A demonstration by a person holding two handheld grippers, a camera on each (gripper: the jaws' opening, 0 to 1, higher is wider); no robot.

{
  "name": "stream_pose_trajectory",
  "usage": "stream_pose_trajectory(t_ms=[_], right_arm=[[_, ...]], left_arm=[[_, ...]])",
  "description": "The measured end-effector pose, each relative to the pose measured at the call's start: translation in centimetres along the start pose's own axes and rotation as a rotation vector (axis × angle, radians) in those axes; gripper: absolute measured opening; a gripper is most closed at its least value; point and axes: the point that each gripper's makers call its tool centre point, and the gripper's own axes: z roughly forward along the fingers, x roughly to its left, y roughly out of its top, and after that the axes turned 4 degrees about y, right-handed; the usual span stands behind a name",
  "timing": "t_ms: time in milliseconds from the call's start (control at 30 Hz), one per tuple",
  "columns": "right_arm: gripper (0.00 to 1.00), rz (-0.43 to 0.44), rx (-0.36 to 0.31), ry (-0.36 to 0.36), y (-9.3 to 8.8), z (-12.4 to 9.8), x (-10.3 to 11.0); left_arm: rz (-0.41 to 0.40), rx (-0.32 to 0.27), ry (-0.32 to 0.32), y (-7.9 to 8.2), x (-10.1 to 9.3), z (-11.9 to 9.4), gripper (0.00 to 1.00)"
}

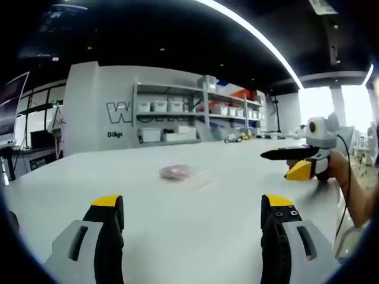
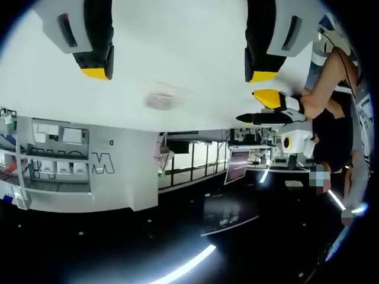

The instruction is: Open the resealable bag by pulling the two sides of the seal apart until the entire bag opening is separated and visibly accessible.

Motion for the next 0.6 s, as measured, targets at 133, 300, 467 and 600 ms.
stream_pose_trajectory(t_ms=[133, 300, 467, 600], right_arm=[[0.92, 0.0, 0.005, 0.007, -0.03, 0.22, -0.01], [0.88, 0.005, 0.011, 0.009, -0.06, 0.37, -0.14], [0.85, 0.004, 0.021, 0.016, -0.17, 0.8, -0.26], [0.84, 0.003, 0.024, 0.02, -0.16, 1.05, -0.22]], left_arm=[[0.001, -0.005, -0.002, 0.07, -0.03, 0.01, 0.96], [0.002, -0.013, -0.002, 0.2, -0.04, -0.05, 0.96], [0.003, -0.019, 0.002, 0.28, 0.01, -0.1, 0.95], [0.007, -0.022, 0.005, 0.34, 0.04, -0.13, 0.95]])
